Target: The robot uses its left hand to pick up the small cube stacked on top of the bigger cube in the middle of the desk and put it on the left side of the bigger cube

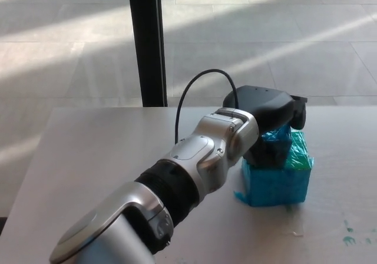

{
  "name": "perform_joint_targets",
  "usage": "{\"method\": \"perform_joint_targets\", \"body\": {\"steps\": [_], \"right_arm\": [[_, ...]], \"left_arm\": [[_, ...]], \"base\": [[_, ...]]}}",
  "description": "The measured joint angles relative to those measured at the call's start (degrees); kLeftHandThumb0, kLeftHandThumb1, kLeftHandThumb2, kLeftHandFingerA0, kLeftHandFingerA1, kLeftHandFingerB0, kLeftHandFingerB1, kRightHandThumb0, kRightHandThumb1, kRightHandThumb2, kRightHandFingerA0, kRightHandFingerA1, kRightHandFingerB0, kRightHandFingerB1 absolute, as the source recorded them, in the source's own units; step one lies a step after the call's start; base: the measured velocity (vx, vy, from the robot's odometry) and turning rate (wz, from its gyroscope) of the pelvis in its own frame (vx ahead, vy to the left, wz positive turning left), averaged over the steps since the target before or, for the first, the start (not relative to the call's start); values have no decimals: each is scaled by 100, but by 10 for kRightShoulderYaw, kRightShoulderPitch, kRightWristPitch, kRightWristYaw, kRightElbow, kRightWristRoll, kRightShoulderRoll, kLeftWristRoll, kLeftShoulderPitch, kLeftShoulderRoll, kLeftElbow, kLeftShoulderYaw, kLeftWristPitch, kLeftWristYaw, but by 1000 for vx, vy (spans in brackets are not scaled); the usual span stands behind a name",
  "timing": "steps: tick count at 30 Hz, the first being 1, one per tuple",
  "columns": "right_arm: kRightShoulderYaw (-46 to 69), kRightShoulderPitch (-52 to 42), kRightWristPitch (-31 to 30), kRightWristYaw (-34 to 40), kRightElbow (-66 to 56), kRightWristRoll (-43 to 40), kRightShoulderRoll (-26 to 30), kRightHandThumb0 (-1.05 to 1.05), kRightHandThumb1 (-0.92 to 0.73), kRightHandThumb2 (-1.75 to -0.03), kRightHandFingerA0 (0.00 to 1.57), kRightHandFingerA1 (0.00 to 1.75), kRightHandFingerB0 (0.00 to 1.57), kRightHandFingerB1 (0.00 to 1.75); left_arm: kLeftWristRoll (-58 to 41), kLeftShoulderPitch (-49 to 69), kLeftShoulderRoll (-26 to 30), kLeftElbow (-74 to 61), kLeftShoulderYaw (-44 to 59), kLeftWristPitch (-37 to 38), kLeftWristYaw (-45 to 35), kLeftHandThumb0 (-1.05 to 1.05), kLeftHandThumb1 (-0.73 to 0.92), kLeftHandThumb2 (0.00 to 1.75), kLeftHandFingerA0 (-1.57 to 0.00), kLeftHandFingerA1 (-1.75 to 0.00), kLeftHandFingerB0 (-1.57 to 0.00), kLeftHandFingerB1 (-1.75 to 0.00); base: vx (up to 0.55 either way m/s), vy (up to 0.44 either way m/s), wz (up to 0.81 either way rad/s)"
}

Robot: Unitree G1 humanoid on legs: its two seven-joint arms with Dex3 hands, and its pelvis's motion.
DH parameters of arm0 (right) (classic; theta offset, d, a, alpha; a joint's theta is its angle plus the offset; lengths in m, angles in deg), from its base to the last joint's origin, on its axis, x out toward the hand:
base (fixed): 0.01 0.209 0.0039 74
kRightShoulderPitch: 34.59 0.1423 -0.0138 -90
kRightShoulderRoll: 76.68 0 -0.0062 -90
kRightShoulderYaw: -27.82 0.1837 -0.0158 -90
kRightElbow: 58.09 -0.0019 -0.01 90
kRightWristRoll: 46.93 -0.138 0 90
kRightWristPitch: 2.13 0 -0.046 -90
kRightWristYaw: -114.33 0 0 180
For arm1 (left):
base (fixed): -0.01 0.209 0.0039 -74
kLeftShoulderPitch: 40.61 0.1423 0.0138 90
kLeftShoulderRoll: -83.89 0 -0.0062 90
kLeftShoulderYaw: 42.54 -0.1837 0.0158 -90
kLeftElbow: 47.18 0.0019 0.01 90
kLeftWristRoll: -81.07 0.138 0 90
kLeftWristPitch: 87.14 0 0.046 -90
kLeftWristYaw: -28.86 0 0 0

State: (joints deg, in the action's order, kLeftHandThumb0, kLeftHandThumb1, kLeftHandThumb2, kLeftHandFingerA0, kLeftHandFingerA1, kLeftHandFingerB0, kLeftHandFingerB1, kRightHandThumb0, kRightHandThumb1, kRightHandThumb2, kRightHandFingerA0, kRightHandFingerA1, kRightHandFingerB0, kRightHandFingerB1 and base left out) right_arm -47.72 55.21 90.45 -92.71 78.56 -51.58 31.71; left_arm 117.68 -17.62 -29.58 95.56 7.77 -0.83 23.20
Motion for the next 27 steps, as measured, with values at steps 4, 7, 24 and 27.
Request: {"method": "perform_joint_targets", "body": {"steps": [4,7,24,27], "right_arm": [[0,0,1,3,6,0,0,-38,-77,-63,56,61,48,37],[0,0,1,5,6,0,0,-37,-77,-63,57,61,50,38],[0,-6,-1,8,-7,0,-3,-42,-74,-62,56,63,48,38],[1,-6,0,8,-6,-1,-3,-43,-73,-62,56,63,48,38]], "left_arm": [[5,-7,29,-1,14,11,7,-27,75,71,-70,-149,-67,-104],[5,-15,41,-4,25,17,10,-28,73,73,-73,-153,-63,-113],[10,-33,86,-55,65,14,-9,-27,72,75,-77,-154,-73,-112],[14,1,114,-65,58,19,-12,-24,67,73,-92,-168,-74,-122]], "base": [[0,0,0],[0,0,0],[0,0,0],[0,0,0]]}}
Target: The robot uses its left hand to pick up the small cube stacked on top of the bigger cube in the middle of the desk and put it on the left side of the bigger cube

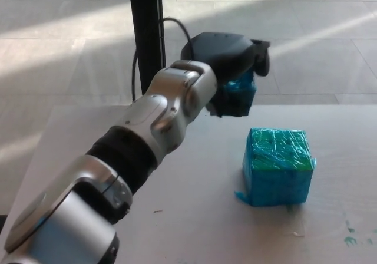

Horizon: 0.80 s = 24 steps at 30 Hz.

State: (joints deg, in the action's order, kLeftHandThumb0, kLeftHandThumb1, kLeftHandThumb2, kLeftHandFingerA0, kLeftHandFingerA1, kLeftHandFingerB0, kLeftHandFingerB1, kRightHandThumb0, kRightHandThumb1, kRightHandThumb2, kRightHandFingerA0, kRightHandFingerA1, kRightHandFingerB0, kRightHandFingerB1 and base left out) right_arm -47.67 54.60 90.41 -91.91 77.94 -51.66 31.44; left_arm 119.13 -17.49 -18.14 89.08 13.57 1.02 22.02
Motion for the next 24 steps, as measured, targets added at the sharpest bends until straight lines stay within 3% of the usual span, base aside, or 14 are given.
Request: {"method": "perform_joint_targets", "body": {"steps": [3,5,8,9,10,12,15,16,18,19,21,22,23,24], "right_arm": [[0,0,-1,0,2,0,0,-43,-74,-62,56,61,49,37],[0,0,-1,0,2,0,0,-41,-73,-62,57,62,49,38],[1,0,-1,0,3,0,0,-43,-73,-62,57,62,50,38],[1,1,-1,0,4,0,0,-42,-73,-62,57,62,49,38],[1,2,-1,0,5,0,0,-42,-73,-62,57,62,49,38],[1,3,0,0,8,0,0,-42,-73,-62,57,63,49,38],[1,4,0,0,11,0,0,-42,-73,-62,57,64,50,38],[1,5,0,0,11,0,0,-42,-73,-63,57,64,49,38],[1,7,0,0,13,0,0,-43,-74,-63,57,64,49,38],[1,7,0,0,13,0,0,-46,-57,-94,52,68,41,55],[1,8,0,0,13,0,-1,-45,-57,-94,52,68,41,55],[1,8,0,0,13,0,-1,-47,-57,-94,51,68,40,54],[1,8,0,0,13,0,-1,-46,-57,-94,51,68,40,54],[1,8,0,0,13,0,-1,-45,-73,-61,55,61,48,37]], "left_arm": [[3,24,27,-18,-3,2,-3,-15,63,73,-92,-170,-73,-125],[4,38,41,-28,-3,4,-4,-24,65,77,-82,-152,-80,-81],[5,60,61,-40,-3,5,-9,-30,70,66,-77,-147,-67,-66],[5,67,68,-43,-3,6,-11,-31,71,64,-75,-163,-68,-102],[6,74,74,-44,-3,6,-12,-31,71,64,-75,-163,-68,-102],[6,87,82,-47,-2,7,-12,-25,67,74,-75,-175,-68,-154],[7,103,89,-50,-1,7,-14,-21,64,80,-74,-175,-67,-161],[6,107,90,-51,0,7,-15,-16,63,82,-87,-171,-64,-152],[6,116,90,-54,3,7,-17,-25,68,74,-79,-163,-70,-137],[6,121,90,-55,4,7,-17,-25,69,75,-83,-170,-61,-151],[5,131,88,-59,6,7,-17,-24,61,84,-79,-175,-70,-159],[6,139,86,-64,6,7,-17,-21,65,82,-95,-172,-67,-151],[6,146,83,-67,6,7,-17,-27,67,87,-104,-172,-72,-151],[6,153,80,-70,6,7,-17,-22,62,84,-78,-175,-70,-158]], "base": [[0,0,0],[0,0,0],[0,0,0],[0,0,0],[0,0,0],[0,0,0],[0,0,0],[0,0,0],[0,0,0],[0,0,0],[0,0,0],[0,0,0],[0,0,0],[0,0,0]]}}
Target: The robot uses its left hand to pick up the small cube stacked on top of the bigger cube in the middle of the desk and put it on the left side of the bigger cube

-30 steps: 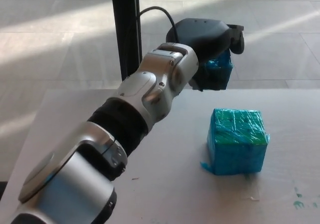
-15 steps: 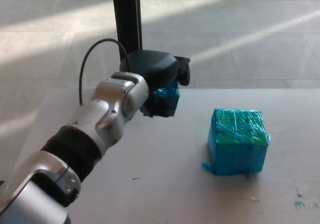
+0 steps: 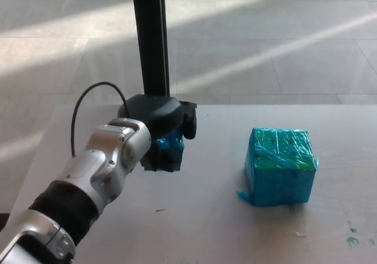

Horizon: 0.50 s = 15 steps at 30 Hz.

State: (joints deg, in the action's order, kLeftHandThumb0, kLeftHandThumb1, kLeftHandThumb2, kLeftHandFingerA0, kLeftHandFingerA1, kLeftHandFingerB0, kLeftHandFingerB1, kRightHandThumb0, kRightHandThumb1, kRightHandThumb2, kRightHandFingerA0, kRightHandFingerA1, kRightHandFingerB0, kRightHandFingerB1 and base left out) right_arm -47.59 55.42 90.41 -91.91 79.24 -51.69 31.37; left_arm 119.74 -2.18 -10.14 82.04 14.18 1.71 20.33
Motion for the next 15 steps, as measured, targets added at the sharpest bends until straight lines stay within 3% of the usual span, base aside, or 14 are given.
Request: {"method": "perform_joint_targets", "body": {"steps": [1,2,3,4,8,15], "right_arm": [[0,0,0,0,0,0,0,-46,-57,-94,52,68,42,55],[0,2,0,0,2,0,0,-46,-57,-94,52,68,42,55],[0,4,0,0,6,0,0,-44,-72,-61,57,62,50,38],[0,5,0,0,7,0,0,-47,-57,-94,52,68,41,55],[0,3,-1,0,2,0,0,-47,-57,-94,51,68,40,54],[0,3,-1,0,2,0,0,-47,-56,-93,51,68,40,55]], "left_arm": [[0,3,-1,-1,0,0,0,-16,62,89,-96,-174,-70,-152],[1,11,-8,-4,0,-1,1,-16,62,89,-96,-174,-70,-152],[1,18,-12,-6,0,-1,2,-19,60,94,-81,-175,-71,-161],[0,24,-15,-8,1,-1,4,-19,59,96,-83,-175,-71,-163],[1,69,-36,-24,4,-3,12,-19,56,89,-82,-175,-66,-164],[11,120,-46,-55,8,-8,48,-20,60,85,-81,-175,-70,-150]], "base": [[0,0,0],[0,0,0],[0,0,0],[0,0,0],[0,0,0],[0,0,0]]}}
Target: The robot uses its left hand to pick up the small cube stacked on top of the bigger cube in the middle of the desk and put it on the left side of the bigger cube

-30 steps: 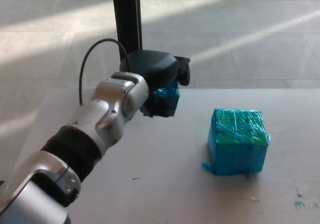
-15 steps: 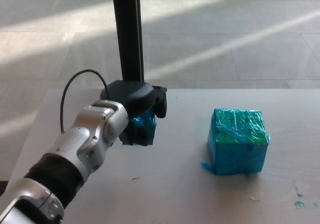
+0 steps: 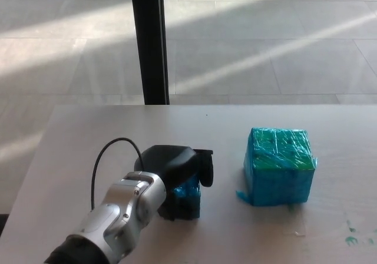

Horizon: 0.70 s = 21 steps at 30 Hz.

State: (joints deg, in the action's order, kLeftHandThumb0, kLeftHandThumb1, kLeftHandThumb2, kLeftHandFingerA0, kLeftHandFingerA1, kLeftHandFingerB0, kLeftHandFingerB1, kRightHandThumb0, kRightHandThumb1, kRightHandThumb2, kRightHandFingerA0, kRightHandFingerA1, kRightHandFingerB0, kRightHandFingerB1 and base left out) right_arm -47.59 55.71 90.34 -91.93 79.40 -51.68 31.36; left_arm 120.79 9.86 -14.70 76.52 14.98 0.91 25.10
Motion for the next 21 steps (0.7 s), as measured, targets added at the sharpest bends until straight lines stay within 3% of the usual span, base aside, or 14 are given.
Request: {"method": "perform_joint_targets", "body": {"steps": [3,4,6,7,9,10,11,12,13,14,15,17,18,21], "right_arm": [[0,0,0,0,0,0,0,-46,-56,-92,51,68,41,54],[0,1,0,0,1,0,0,-43,-71,-62,56,63,48,38],[0,2,0,0,1,0,0,-43,-72,-62,56,63,48,38],[0,2,0,0,1,0,-1,-44,-72,-62,55,64,47,38],[0,5,0,0,5,0,-1,-43,-72,-62,56,64,47,38],[0,5,0,0,7,0,-1,-48,-57,-93,52,68,40,54],[0,6,0,0,8,0,-1,-48,-57,-93,52,68,40,54],[0,6,0,0,8,0,-1,-48,-55,-93,52,68,40,54],[0,6,0,0,8,0,-1,-45,-71,-62,55,63,46,37],[0,6,0,0,8,0,-1,-45,-71,-62,55,63,46,37],[0,6,0,0,8,0,-1,-47,-56,-93,51,68,38,54],[0,6,0,0,8,0,-1,-47,-56,-94,51,68,38,54],[0,6,0,0,8,0,-1,-45,-72,-62,55,62,45,37],[0,6,1,0,9,0,-1,-45,-72,-62,55,61,45,37]], "left_arm": [[5,8,1,-8,1,-2,12,-13,58,90,-96,-172,-69,-141],[7,9,1,-9,0,-3,15,-13,59,90,-96,-173,-69,-143],[11,10,4,-11,-3,-3,19,-16,58,82,-96,-172,-73,-135],[13,11,5,-12,-3,-4,21,-33,70,67,-75,-159,-57,-71],[19,11,10,-13,-6,-8,20,-43,69,64,-68,-149,-41,-55],[20,10,12,-14,-7,-11,17,-71,52,90,-37,-73,-6,-43],[20,10,13,-15,-7,-15,14,-71,52,90,-37,-73,-6,-43],[21,9,13,-17,-8,-23,7,-91,53,97,-4,-44,-5,-7],[22,8,14,-18,-9,-29,-1,-99,56,99,-1,-27,0,0],[22,7,15,-20,-10,-35,-9,-99,56,99,-1,-27,0,0],[22,6,15,-21,-11,-41,-17,-102,55,103,0,-18,0,0],[22,2,15,-25,-12,-54,-35,-96,49,102,0,-22,0,-6],[22,0,15,-27,-12,-58,-42,-98,51,103,0,-22,0,-4],[22,-7,15,-37,-13,-74,-64,-105,53,107,0,-19,0,0]], "base": [[0,0,0],[0,0,0],[0,0,0],[0,0,0],[0,0,0],[0,0,0],[0,0,0],[0,0,0],[0,0,0],[0,0,0],[0,0,0],[0,0,0],[0,0,0],[0,0,0]]}}
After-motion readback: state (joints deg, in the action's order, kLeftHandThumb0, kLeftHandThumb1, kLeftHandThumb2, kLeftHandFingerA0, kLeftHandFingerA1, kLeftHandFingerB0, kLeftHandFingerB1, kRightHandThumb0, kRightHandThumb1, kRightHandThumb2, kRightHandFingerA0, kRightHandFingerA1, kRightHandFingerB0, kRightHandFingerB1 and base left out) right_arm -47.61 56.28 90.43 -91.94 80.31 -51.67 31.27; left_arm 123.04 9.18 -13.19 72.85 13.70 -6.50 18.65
